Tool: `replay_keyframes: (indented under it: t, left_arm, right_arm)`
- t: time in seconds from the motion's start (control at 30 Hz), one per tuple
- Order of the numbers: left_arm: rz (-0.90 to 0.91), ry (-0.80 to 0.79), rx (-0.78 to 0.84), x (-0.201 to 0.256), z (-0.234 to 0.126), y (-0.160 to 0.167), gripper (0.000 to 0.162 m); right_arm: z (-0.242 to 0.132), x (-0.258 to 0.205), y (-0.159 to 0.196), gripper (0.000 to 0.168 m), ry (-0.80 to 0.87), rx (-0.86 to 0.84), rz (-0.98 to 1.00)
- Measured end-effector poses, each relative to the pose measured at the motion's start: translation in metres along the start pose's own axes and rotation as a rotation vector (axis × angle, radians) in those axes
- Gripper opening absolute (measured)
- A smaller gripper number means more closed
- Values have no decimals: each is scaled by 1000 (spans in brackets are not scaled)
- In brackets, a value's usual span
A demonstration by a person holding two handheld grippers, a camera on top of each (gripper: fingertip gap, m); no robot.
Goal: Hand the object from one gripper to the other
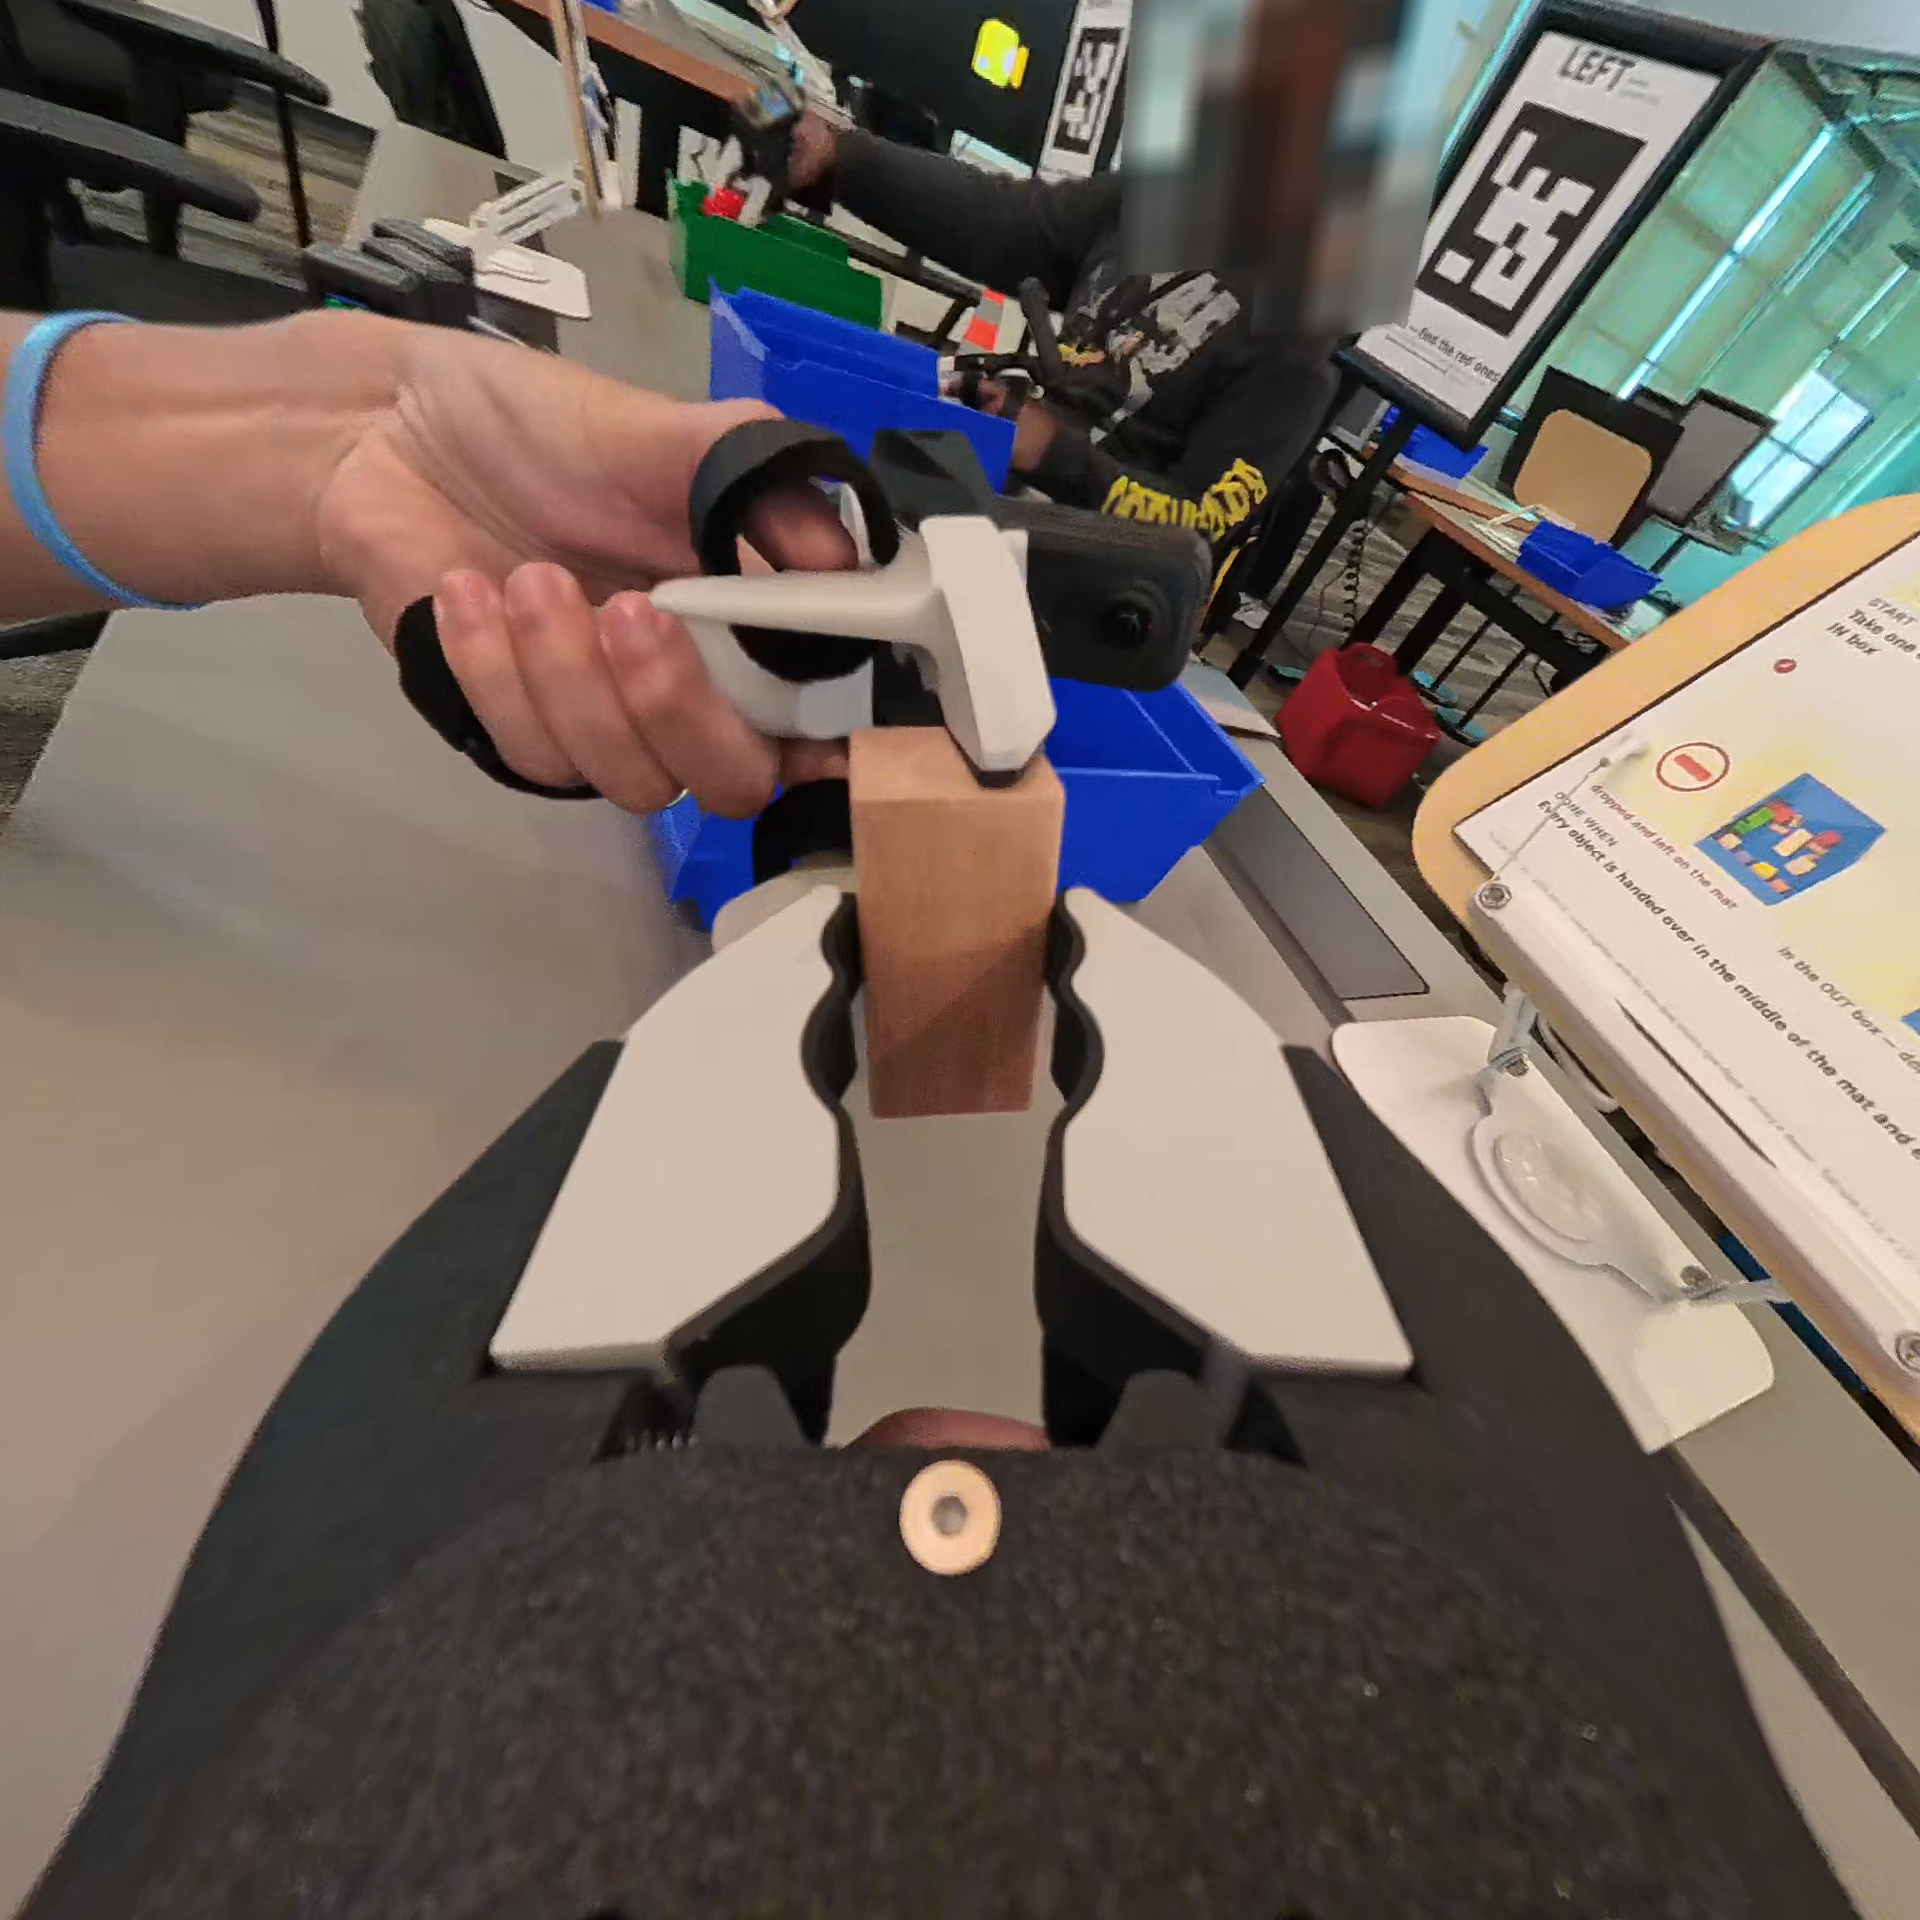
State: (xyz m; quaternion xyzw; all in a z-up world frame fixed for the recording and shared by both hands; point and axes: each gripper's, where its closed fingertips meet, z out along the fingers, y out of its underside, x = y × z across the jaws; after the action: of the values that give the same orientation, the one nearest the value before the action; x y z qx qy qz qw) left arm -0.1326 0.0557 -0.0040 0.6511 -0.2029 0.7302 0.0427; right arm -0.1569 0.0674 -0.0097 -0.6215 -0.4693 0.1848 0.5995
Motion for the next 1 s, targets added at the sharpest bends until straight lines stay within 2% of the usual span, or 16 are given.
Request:
replay_keyframes:
  t: [0.1, 0.17, 0.23, 0.3, 0.37, 0.4, 0.5, 0.6, 0.67, 0.73, 0.83, 1.0]
  left_arm:
    - [30, 43, -14, 8, 6, 11, 71]
    - [94, 29, 7, 14, 1, 26, 89]
    - [163, -21, 7, 12, -5, 55, 91]
    - [206, 3, -11, 15, -10, 96, 87]
    - [276, -31, -14, 2, -16, 136, 74]
    - [315, -95, 18, -12, -20, 149, 67]
    - [397, -260, 82, -42, -31, 179, 67]
    - [485, -371, 125, -56, -38, 187, 67]
    - [543, -461, 137, -62, -43, 182, 66]
    - [593, -483, 161, -58, -44, 176, 64]
    - [615, -468, 159, -53, -44, 178, 64]
    - [674, -536, 133, -54, -49, 180, 64]
  right_arm:
    - [-18, -4, -4, 34, -9, 39, 24]
    - [-40, 3, -10, 34, 28, 57, 34]
    - [-73, 23, -17, 34, 101, 45, 48]
    - [-120, 61, -20, 34, 234, 19, 58]
    - [-172, 104, -11, 34, 371, -32, 113]
    - [-194, 124, 2, 34, 421, -87, 154]
    - [-253, 186, 65, 34, 646, -315, 267]
    - [-277, 223, 137, 34, 744, -468, 450]
    - [-276, 237, 181, 34, 780, -487, 589]
    - [-269, 247, 217, 34, 804, -466, 696]
    - [-264, 265, 256, 34, 905, -413, 733]
    - [-267, 270, 308, 34, 1001, -526, 828]
